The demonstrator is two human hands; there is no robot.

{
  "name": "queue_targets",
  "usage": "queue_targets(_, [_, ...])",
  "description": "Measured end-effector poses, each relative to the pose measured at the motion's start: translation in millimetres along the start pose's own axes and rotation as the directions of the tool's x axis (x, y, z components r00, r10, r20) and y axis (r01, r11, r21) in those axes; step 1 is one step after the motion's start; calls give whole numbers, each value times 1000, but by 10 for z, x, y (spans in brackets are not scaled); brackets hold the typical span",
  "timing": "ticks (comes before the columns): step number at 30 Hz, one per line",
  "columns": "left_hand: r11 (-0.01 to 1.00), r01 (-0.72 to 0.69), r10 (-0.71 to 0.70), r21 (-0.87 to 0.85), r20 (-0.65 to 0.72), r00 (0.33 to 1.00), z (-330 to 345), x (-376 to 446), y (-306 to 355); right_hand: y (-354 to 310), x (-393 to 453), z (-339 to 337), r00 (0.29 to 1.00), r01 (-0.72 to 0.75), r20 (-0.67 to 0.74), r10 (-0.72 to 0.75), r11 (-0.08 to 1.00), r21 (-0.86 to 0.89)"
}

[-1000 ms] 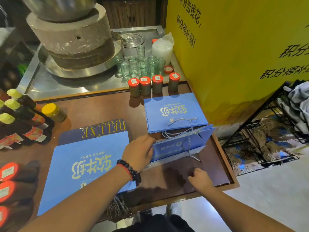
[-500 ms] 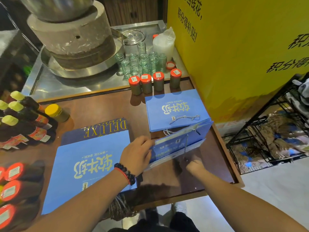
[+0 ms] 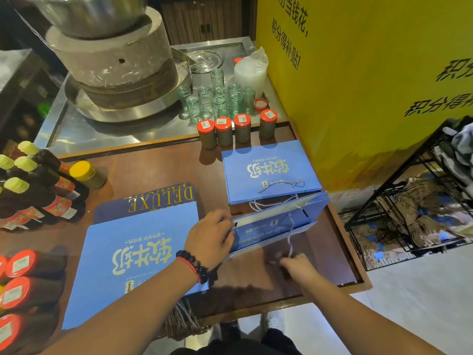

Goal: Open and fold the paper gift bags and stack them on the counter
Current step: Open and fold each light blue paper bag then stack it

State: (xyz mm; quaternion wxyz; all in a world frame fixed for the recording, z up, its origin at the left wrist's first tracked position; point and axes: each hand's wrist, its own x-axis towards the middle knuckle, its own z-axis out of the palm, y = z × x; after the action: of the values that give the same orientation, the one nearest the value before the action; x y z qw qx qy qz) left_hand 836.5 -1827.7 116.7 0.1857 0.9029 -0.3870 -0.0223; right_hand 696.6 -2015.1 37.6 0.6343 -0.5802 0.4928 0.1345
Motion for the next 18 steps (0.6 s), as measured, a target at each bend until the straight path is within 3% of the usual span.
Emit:
queue_targets(3, [1000,5,-5,-6,10,1000,-13,-5,19,-354,-323,353,976,-27,213,-49,940,341])
queue_targets(7, [1000,16,-16,-15,23,1000,-38,-24,42,-573,-646,549,919,-114,381,-98,861,495])
queue_targets(18, [998,40,-37,-41,62,997,-97,-44,83,-537,-710,605,957,-141,278,-85,699,701])
